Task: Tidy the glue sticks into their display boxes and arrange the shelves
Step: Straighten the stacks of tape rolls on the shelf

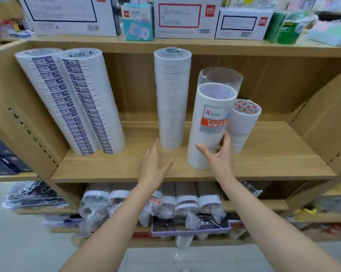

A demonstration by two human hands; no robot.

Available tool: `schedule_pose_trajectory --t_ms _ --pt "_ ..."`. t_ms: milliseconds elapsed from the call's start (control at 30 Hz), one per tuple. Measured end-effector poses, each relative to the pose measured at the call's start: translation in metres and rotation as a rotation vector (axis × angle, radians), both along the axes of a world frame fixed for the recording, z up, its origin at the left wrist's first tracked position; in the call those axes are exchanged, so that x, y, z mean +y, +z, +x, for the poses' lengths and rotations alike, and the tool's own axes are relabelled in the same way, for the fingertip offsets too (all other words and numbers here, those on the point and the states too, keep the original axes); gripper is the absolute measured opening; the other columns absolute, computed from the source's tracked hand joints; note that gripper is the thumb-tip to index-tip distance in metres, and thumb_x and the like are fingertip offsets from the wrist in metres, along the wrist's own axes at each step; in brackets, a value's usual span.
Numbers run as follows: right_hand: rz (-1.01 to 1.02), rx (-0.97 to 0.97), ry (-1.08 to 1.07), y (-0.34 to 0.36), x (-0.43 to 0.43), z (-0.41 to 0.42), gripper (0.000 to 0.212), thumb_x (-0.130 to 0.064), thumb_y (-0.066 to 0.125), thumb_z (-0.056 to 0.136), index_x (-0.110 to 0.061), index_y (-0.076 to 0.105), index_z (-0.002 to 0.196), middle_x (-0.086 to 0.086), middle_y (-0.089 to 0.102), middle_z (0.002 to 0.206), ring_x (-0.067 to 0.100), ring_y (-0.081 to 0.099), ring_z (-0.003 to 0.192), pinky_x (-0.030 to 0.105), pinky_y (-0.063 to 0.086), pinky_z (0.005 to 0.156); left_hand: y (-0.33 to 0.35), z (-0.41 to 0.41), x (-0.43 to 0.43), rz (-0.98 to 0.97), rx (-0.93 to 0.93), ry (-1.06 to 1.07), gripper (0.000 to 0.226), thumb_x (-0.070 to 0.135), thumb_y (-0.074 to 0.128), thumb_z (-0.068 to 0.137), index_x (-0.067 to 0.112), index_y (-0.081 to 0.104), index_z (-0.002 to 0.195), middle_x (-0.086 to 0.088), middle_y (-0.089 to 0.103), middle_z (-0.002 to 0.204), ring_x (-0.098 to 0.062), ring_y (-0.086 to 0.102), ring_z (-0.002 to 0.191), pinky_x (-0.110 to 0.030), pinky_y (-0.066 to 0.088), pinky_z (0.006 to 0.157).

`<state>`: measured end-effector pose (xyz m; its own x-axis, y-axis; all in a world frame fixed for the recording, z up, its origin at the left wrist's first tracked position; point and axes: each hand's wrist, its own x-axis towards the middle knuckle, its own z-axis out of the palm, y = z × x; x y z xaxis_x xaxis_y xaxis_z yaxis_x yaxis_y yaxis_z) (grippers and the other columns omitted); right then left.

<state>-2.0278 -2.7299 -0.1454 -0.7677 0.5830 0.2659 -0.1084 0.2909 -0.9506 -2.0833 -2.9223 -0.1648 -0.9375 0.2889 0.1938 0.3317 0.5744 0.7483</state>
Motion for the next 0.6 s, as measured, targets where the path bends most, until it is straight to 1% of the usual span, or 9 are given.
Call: schedule_pose_trajectory --t_ms 67,200,333,400,467,533,600 --pt "0.019 0.004 -0.016 0.0 0.009 -0.008 0.088 -0.03 0.085 0.073 -0.023 0.036 0.146 -0.011 0.052 0.14 0.004 0.048 0.128 0.041 0.044 0.108 0.0 -0.008 0.009 0.016 -0.02 0.027 0.088 0.04 0.067 0.089 0.018 0.014 0.156 -0.005 0.028 0.159 -0.022 0.024 0.146 -0.034 0.023 0.116" --pt "0.027 0.016 -0.019 -0.002 0.022 -0.028 0.092 -0.037 0.083 0.074 -0.027 0.031 0.149 -0.013 0.047 0.146 0.004 0.043 0.134 0.044 0.04 0.111 0.001 -0.028 0.025 0.042 -0.034 0.074 0.095 0.041 0.07 0.087 0.014 0.01 0.156 -0.006 0.022 0.161 -0.023 0.02 0.147 -0.034 0.021 0.117" --pt "0.06 0.025 0.011 -0.006 0.031 -0.048 0.098 -0.045 0.08 0.074 -0.026 0.025 0.152 -0.01 0.04 0.152 0.007 0.036 0.14 0.047 0.035 0.115 0.002 -0.052 0.04 0.114 -0.077 0.131 0.108 0.038 0.077 0.081 0.01 0.005 0.156 -0.009 0.017 0.163 -0.025 0.017 0.149 -0.036 0.019 0.118" --pt "0.061 0.018 0.026 -0.01 0.034 -0.053 0.099 -0.048 0.08 0.073 -0.026 0.023 0.152 -0.01 0.038 0.153 0.007 0.035 0.141 0.047 0.034 0.116 0.003 -0.061 0.048 0.175 -0.089 0.149 0.114 0.037 0.082 0.076 0.01 0.005 0.156 -0.01 0.02 0.162 -0.027 0.021 0.148 -0.041 0.023 0.119" --pt "0.054 0.008 0.038 -0.013 0.037 -0.055 0.099 -0.05 0.079 0.073 -0.025 0.024 0.152 -0.01 0.039 0.152 0.006 0.035 0.14 0.046 0.034 0.116 0.004 -0.067 0.055 0.248 -0.081 0.142 0.118 0.039 0.085 0.07 0.011 0.009 0.155 -0.008 0.027 0.159 -0.025 0.028 0.145 -0.043 0.028 0.118" --pt "0.048 0.002 0.038 -0.017 0.038 -0.056 0.1 -0.052 0.078 0.072 -0.023 0.025 0.151 -0.01 0.039 0.152 0.005 0.036 0.14 0.045 0.034 0.115 0.001 -0.073 0.059 0.326 -0.065 0.136 0.117 0.048 0.083 0.063 0.014 0.016 0.153 -0.006 0.036 0.154 -0.021 0.036 0.14 -0.042 0.034 0.115" --pt "0.054 -0.001 0.04 -0.019 0.037 -0.054 0.1 -0.052 0.077 0.074 -0.022 0.023 0.152 -0.009 0.037 0.153 0.006 0.034 0.141 0.046 0.033 0.116 -0.004 -0.078 0.06 0.381 -0.069 0.137 0.113 0.052 0.081 0.06 0.016 0.022 0.149 -0.004 0.042 0.148 -0.019 0.043 0.135 -0.045 0.039 0.112"
